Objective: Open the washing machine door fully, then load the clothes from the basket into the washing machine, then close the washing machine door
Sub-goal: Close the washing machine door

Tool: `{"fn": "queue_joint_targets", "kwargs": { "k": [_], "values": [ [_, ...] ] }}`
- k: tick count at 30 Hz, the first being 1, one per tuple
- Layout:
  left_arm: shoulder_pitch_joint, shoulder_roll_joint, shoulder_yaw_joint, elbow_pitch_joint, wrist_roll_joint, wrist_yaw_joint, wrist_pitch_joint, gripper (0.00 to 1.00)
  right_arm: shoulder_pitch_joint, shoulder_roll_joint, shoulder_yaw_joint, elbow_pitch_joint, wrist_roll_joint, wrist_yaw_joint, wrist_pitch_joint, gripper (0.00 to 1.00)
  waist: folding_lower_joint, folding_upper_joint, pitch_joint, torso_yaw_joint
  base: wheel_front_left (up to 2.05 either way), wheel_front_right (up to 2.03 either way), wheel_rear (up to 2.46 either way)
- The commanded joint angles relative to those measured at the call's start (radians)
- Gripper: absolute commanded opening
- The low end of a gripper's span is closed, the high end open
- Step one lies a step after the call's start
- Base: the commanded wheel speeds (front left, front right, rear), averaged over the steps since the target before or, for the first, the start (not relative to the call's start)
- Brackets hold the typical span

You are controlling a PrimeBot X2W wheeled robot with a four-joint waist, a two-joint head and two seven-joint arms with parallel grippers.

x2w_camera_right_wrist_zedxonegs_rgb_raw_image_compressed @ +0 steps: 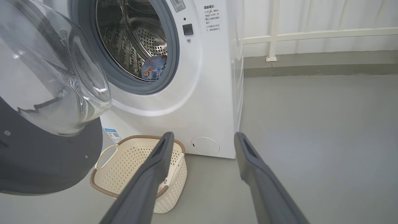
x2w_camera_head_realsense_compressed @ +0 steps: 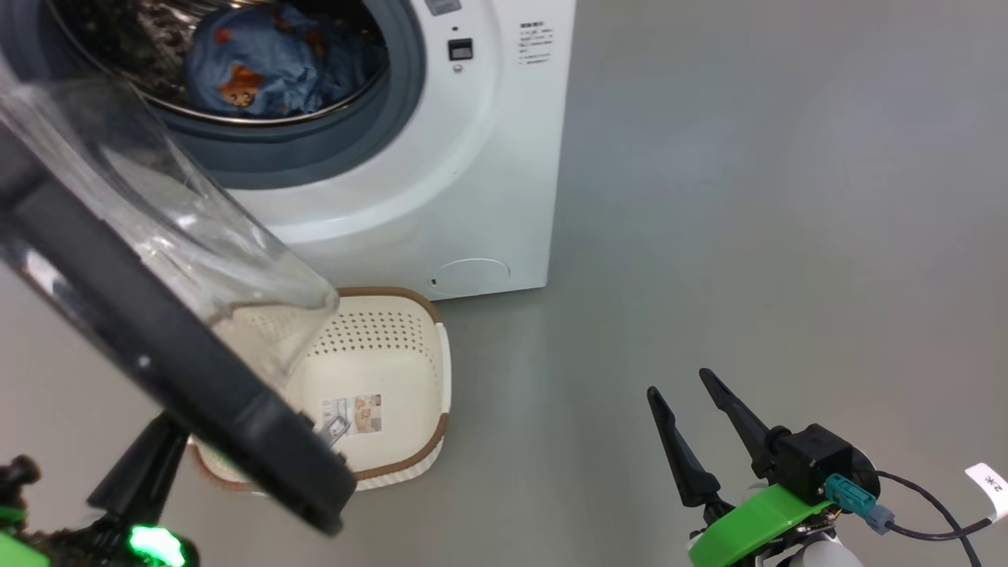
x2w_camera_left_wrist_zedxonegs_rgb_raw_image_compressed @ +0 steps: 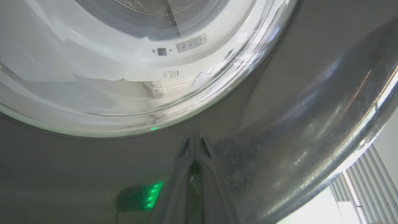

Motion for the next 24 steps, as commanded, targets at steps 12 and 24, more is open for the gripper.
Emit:
{"fn": "queue_joint_targets", "kwargs": {
  "k": [12, 24],
  "values": [
    [-0.182, 0.004, -0.123, 0.083, 0.016, -0.067, -0.18, 0.0, -0.038, 0.008, 0.024, -0.031, 0.027, 0.003, -0.013, 1.0, 0.0, -0.0001, 0.032, -0.085, 0.0, 0.0, 0.0],
    [-0.388, 0.004, -0.206, 0.273, 0.053, -0.087, -0.333, 0.0, -0.048, 0.008, 0.027, -0.022, 0.034, 0.003, -0.013, 1.0, 0.0, -0.0001, 0.043, -0.1, 0.0, 0.0, 0.0]
  ]
}}
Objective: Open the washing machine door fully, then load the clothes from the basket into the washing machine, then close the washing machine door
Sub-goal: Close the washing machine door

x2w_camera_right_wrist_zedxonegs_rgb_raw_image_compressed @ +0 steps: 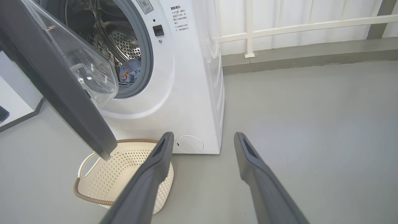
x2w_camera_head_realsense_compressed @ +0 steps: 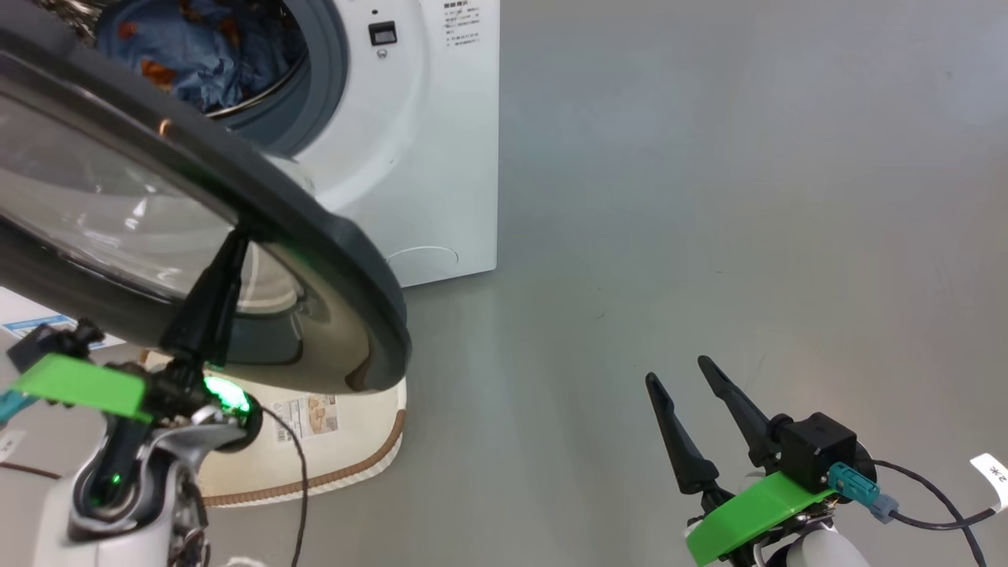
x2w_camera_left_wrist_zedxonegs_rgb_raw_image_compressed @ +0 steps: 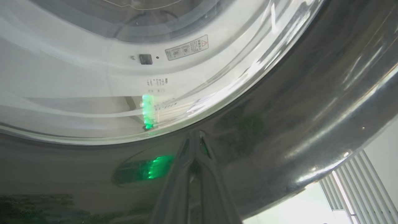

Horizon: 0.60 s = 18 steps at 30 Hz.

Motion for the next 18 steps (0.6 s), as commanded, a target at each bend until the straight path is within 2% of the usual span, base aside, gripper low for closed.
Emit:
{"fn": "queue_joint_targets", "kwargs": {
  "k": [1, 9, 18],
  "values": [
    [-0.045, 0.018, 0.011, -0.001, 0.022, -0.009, -0.007, 0.0, -0.027, 0.007, 0.027, -0.021, -0.003, 0.003, -0.012, 1.0, -0.0001, 0.0, 0.0, 0.0, 0.0, 0.0, 0.0],
    [-0.069, 0.019, 0.019, 0.041, 0.03, -0.011, -0.037, 0.0, -0.033, 0.007, 0.027, -0.024, -0.004, 0.003, -0.012, 1.0, -0.0001, 0.0, -0.003, 0.002, 0.0, 0.0, 0.0],
    [0.001, 0.019, 0.051, 0.006, 0.03, -0.011, -0.06, 0.0, -0.026, 0.007, 0.023, -0.021, -0.004, 0.003, -0.012, 1.0, -0.0001, 0.0, -0.027, 0.01, 0.0, 0.0, 0.0]
  ]
}}
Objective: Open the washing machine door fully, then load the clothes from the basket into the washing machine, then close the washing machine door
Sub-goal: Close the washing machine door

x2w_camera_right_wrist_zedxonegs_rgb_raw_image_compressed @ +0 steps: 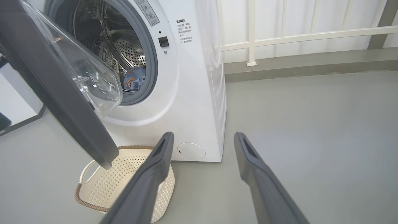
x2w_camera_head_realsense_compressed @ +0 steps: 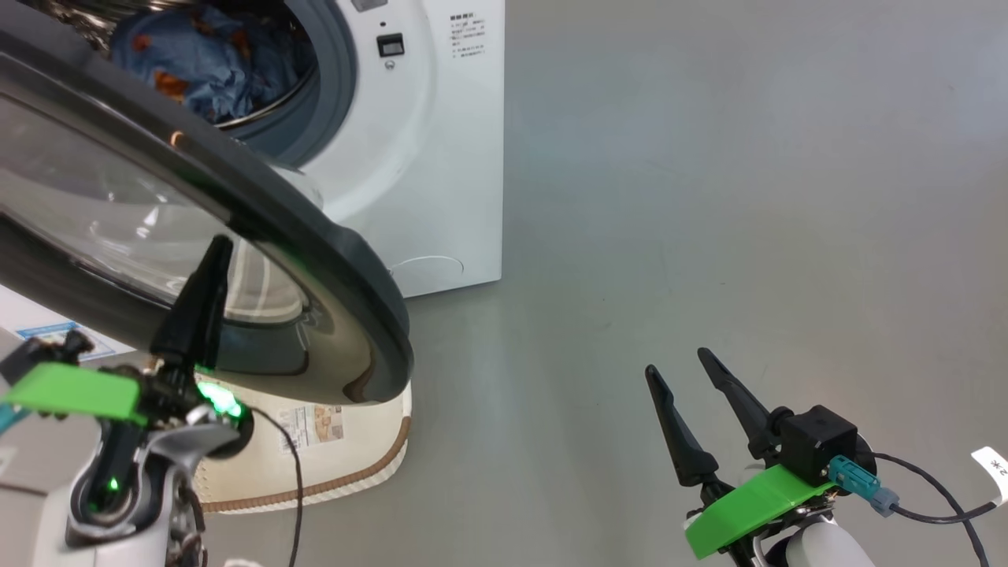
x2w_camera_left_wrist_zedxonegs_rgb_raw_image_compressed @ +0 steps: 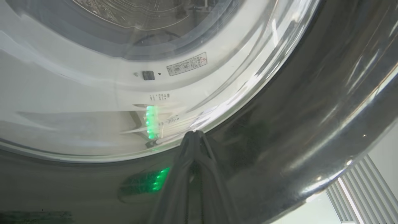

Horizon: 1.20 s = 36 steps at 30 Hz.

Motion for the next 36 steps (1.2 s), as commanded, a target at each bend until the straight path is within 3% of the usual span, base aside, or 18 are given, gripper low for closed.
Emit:
{"fn": "queue_joint_targets", "kwargs": {
  "k": [1, 22, 36],
  "values": [
    [0.024, 0.021, 0.036, -0.037, 0.007, -0.01, -0.009, 0.0, -0.011, 0.007, 0.023, -0.021, -0.002, 0.003, -0.012, 1.0, 0.0, 0.0, -0.008, 0.003, 0.0, 0.0, 0.0],
    [0.288, 0.021, 0.044, -0.189, -0.08, -0.01, -0.164, 0.0, 0.013, 0.007, 0.023, -0.024, 0.002, 0.003, -0.012, 1.0, 0.0, 0.0, -0.064, 0.019, 0.0, 0.0, 0.0],
    [0.437, 0.021, 0.014, -0.258, -0.038, -0.011, -0.311, 0.0, 0.031, 0.007, 0.029, -0.019, 0.009, 0.003, -0.012, 1.0, 0.0, 0.0, -0.121, 0.022, 0.0, 0.0, 0.0]
  ]
}}
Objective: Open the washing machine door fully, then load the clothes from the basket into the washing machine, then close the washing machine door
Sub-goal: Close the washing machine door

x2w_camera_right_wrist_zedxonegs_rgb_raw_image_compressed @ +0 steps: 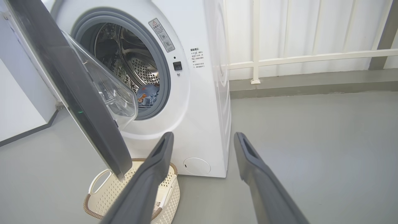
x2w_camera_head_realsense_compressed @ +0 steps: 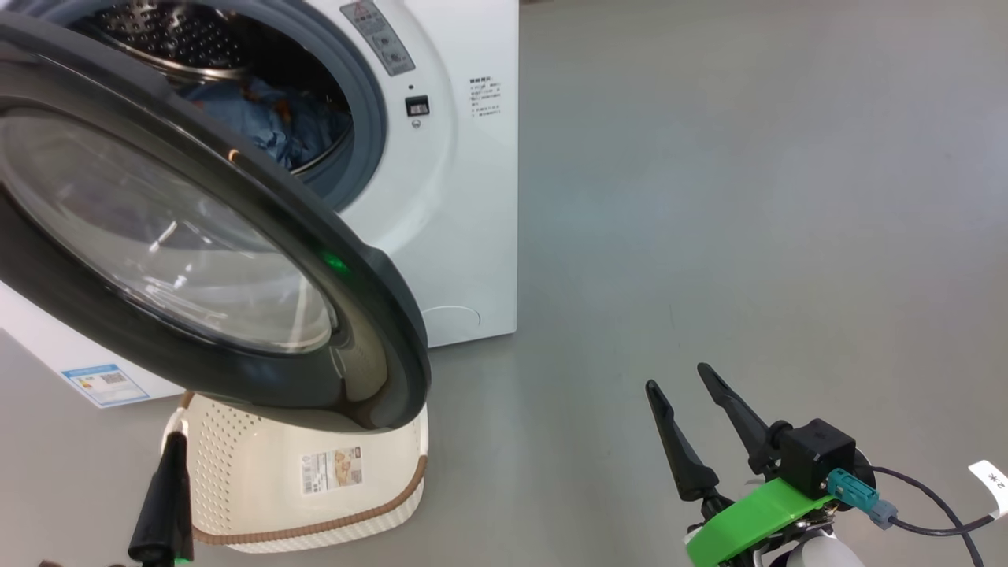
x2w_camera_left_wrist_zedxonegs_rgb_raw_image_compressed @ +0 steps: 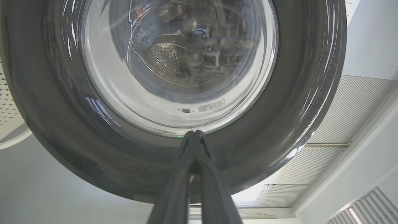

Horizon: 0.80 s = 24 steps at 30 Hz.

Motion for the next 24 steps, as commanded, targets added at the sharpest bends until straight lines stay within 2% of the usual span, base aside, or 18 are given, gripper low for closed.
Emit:
{"fn": "queue_joint_targets", "kwargs": {
  "k": [1, 5, 6, 7, 8, 14, 18, 24],
  "values": [
    [-0.001, 0.018, 0.024, -0.039, 0.032, -0.011, -0.017, 0.0, 0.007, 0.007, 0.025, -0.021, 0.004, 0.003, -0.012, 1.0, 0.0, 0.0, -0.013, 0.003, 0.0, 0.0, 0.0],
    [0.017, 0.018, 0.032, -0.054, 0.125, -0.011, -0.08, 0.0, 0.015, 0.007, 0.026, -0.021, 0.004, 0.003, -0.012, 1.0, 0.0, 0.0, -0.025, 0.007, 0.0, 0.0, 0.0],
    [0.02, 0.018, 0.032, -0.056, 0.156, -0.011, -0.097, 0.27, 0.016, 0.007, 0.027, -0.021, 0.004, 0.003, -0.012, 1.0, 0.0, 0.0, -0.027, 0.008, 0.0, 0.0, 0.0],
    [0.022, 0.018, 0.029, -0.057, 0.166, -0.011, -0.106, 0.69, 0.017, 0.007, 0.028, -0.02, 0.007, 0.003, -0.012, 1.0, 0.0, 0.0, -0.029, 0.009, 0.0, 0.0, 0.0],
    [0.025, 0.018, 0.031, -0.059, 0.18, -0.011, -0.119, 1.0, 0.019, 0.007, 0.03, -0.02, 0.008, 0.003, -0.012, 1.0, 0.0, 0.0, -0.031, 0.01, 0.0, 0.0, 0.0],
    [0.025, 0.027, 0.03, -0.065, 0.261, -0.011, -0.187, 1.0, 0.02, 0.007, 0.031, -0.019, 0.008, 0.003, -0.012, 1.0, 0.0, 0.0, -0.035, 0.012, 0.0, 0.0, 0.0],
    [0.02, 0.069, -0.015, -0.078, 0.382, -0.011, -0.267, 1.0, 0.02, 0.007, 0.029, -0.02, 0.006, 0.003, -0.012, 1.0, 0.0, 0.0, -0.033, 0.015, 0.0, 0.0, 0.0],
    [0.016, 0.169, -0.14, -0.05, 0.585, -0.011, -0.406, 1.0, 0.015, 0.007, 0.026, -0.027, 0.002, 0.003, -0.012, 1.0, 0.0, 0.0, -0.03, 0.014, 0.0, 0.0, 0.0]
  ]
}}
